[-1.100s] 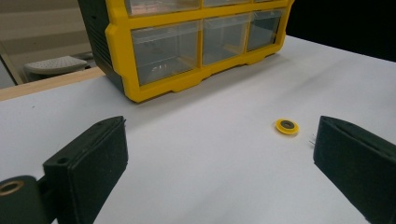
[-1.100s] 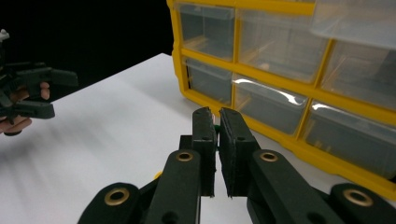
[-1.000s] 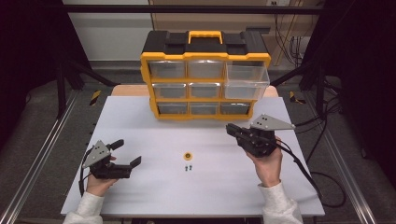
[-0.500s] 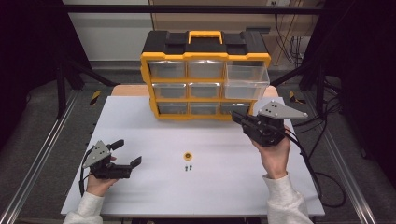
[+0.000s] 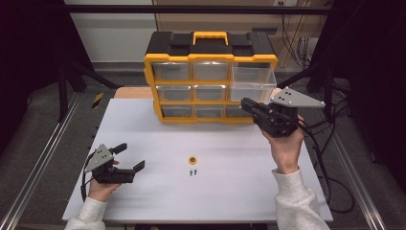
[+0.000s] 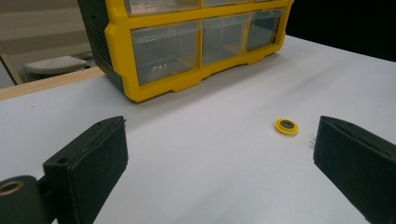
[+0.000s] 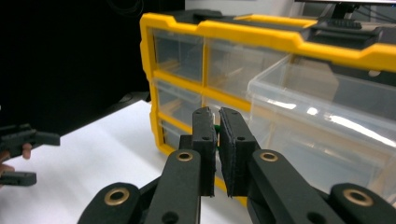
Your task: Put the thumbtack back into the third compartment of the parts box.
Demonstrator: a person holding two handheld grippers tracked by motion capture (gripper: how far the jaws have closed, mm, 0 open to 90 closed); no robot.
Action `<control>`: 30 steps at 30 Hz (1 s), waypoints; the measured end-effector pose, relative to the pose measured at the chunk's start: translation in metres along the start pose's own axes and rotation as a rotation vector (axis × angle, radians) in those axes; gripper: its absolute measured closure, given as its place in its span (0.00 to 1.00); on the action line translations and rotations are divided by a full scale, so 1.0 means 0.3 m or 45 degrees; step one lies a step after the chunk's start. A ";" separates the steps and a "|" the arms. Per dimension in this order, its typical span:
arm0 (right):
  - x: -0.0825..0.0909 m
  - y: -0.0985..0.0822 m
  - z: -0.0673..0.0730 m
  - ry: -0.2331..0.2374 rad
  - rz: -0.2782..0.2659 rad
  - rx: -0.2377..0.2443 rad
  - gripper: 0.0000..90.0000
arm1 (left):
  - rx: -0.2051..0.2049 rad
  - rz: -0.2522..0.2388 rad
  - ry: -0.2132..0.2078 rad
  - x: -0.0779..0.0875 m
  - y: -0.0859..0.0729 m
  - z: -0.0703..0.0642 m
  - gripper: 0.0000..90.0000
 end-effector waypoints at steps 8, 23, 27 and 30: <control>-0.007 0.057 -0.029 -0.054 -0.020 0.003 0.95 | 0.002 0.002 0.000 -0.001 -0.001 0.000 0.03; -0.071 0.128 -0.100 -0.168 -0.022 0.015 0.95 | 0.002 0.003 0.001 -0.001 -0.001 0.000 0.03; -0.087 0.138 -0.122 -0.204 -0.015 0.016 0.95 | 0.001 0.001 0.000 -0.001 -0.001 0.000 0.03; -0.101 0.141 -0.141 -0.222 -0.001 0.008 0.95 | 0.001 0.002 0.000 -0.001 -0.001 0.000 0.03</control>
Point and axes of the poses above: each handheld gripper's, and its own axes: x roughly backward along the jaws, y roughly out of its top, z roughly to its left, the point moved 1 cm from there along -x, roughly forward along the jaws, and after that the axes turned 3 degrees about -z, right-handed, at the moved point
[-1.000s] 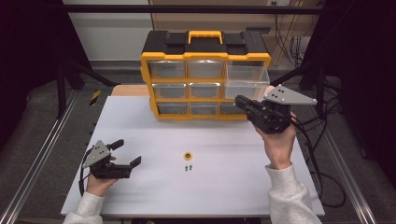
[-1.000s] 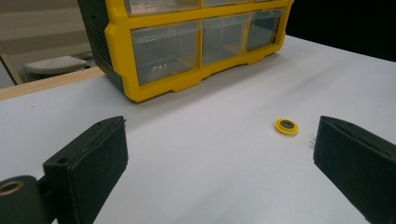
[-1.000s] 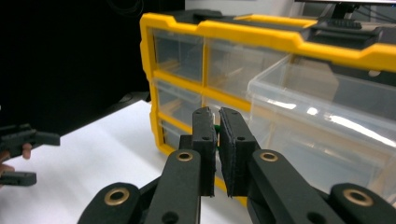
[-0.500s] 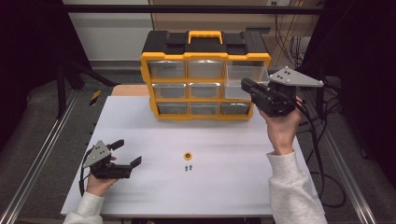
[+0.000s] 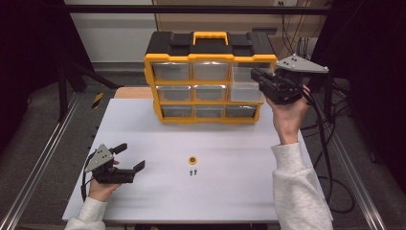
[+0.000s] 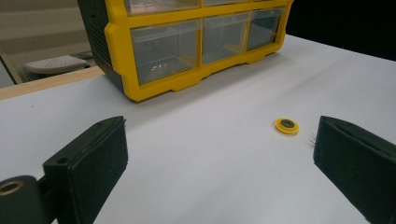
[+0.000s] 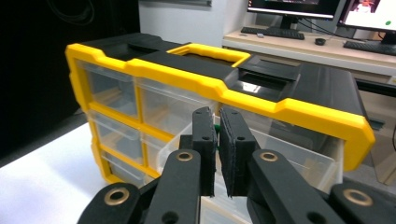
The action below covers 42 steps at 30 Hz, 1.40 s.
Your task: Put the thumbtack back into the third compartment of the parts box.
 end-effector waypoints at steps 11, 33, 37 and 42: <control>-0.072 -0.005 -0.050 -0.075 0.074 -0.019 0.95 | 0.000 0.001 0.000 0.000 -0.001 0.000 0.03; -0.137 -0.055 -0.098 -0.158 0.215 -0.035 0.93 | 0.001 0.002 -0.001 0.000 -0.001 0.001 0.03; -0.133 -0.052 -0.099 -0.163 0.208 -0.037 0.87 | 0.000 0.003 -0.001 -0.001 -0.002 0.000 0.03; -0.110 -0.040 -0.096 -0.140 0.158 -0.042 0.77 | 0.000 0.003 -0.001 -0.001 -0.002 0.001 0.03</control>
Point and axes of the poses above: each handheld gripper's, and its own axes: x roughly backward along the jaws, y roughly out of its top, z roughly to its left, the point moved 1 cm from there along -x, roughly forward along the jaws, and after that the axes turned 3 degrees about -z, right-handed, at the moved point
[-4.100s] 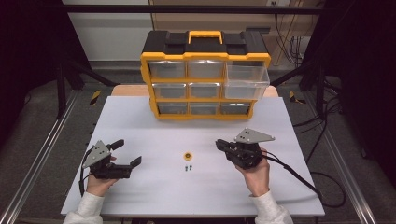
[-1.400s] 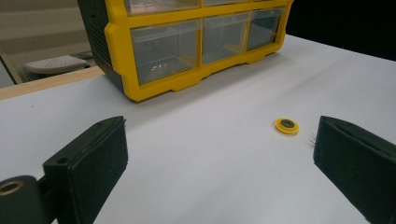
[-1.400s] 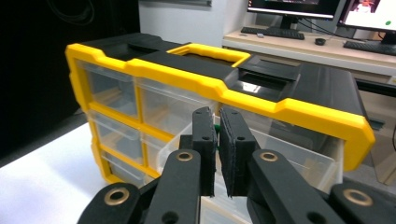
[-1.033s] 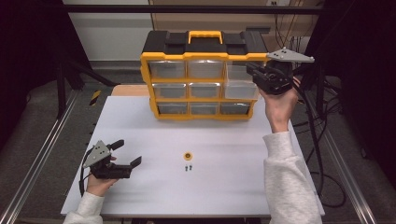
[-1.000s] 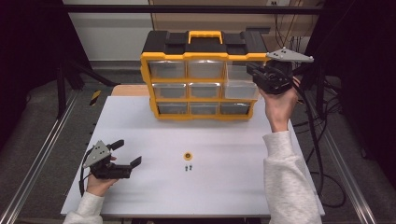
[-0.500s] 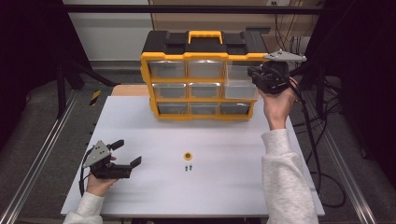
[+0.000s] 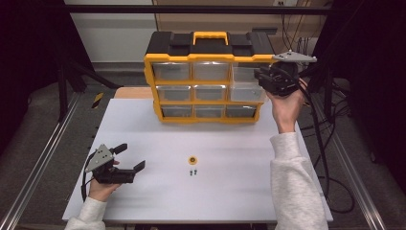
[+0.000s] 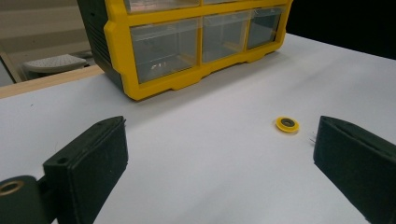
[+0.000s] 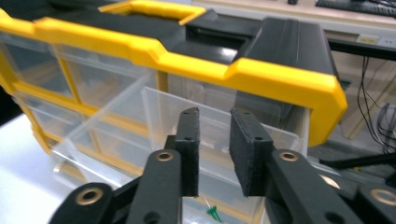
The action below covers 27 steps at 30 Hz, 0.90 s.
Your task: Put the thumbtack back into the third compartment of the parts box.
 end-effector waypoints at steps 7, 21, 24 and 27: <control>0.058 0.004 0.041 0.056 -0.138 0.021 0.28 | -0.005 0.004 0.000 0.000 0.000 -0.001 0.03; 0.173 -0.060 0.149 0.108 -0.256 0.029 0.01 | -0.002 -0.002 0.001 0.001 0.001 -0.002 0.03; 0.193 -0.081 0.169 0.137 -0.271 0.020 0.01 | -0.002 -0.004 0.001 0.001 0.002 -0.002 0.03; 0.207 -0.107 0.192 0.163 -0.274 0.025 0.01 | -0.002 -0.005 0.002 0.002 0.002 -0.002 0.03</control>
Point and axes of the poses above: each handheld gripper's, and its own axes: x roughly backward along the jaws, y roughly out of its top, z roughly to its left, the point moved 1 cm from there along -x, roughly forward along the jaws, and after that the axes turned 3 degrees about -z, right-handed, at the moved point
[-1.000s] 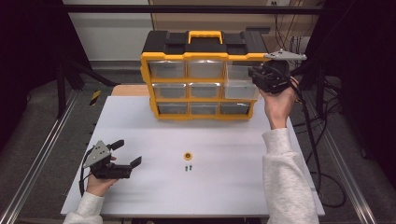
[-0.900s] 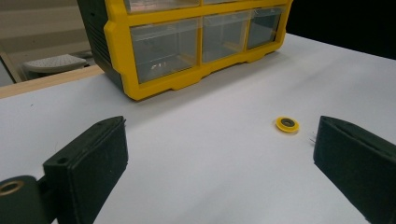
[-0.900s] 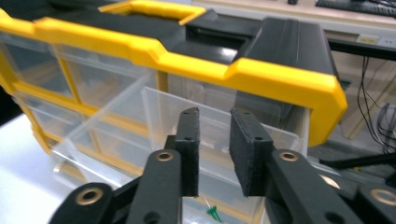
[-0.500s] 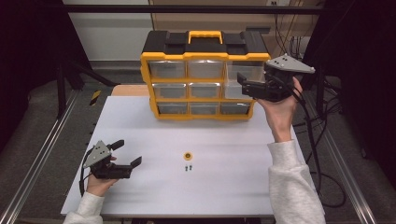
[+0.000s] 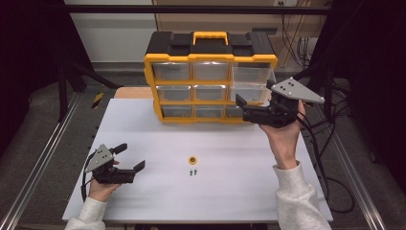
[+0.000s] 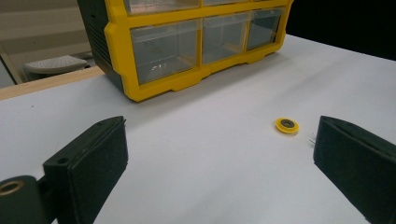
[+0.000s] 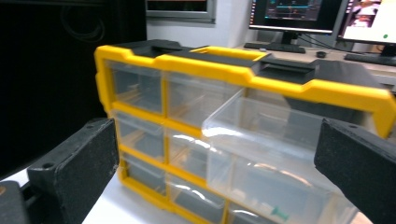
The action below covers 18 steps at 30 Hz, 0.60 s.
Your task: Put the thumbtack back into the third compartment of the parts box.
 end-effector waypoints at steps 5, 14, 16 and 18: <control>0.016 -0.038 0.038 0.036 0.008 -0.003 0.01 | -0.001 0.000 0.000 0.000 0.000 -0.001 0.03; 0.017 -0.118 0.080 0.062 0.046 -0.012 0.00 | -0.002 0.000 0.000 0.000 0.001 0.000 0.03; 0.016 -0.136 0.088 0.071 0.055 -0.015 0.00 | -0.004 0.002 0.000 0.000 0.001 0.000 0.03; 0.014 -0.153 0.097 0.082 0.066 -0.020 0.00 | -0.002 0.000 0.000 -0.001 0.000 -0.002 0.03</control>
Point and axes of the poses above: each handheld gripper's, and its own axes: x roughly backward along the jaws, y roughly out of its top, z roughly to its left, the point moved 1 cm from there along -x, roughly forward along the jaws, and after that the axes turned 3 degrees about -z, right-handed, at the moved point
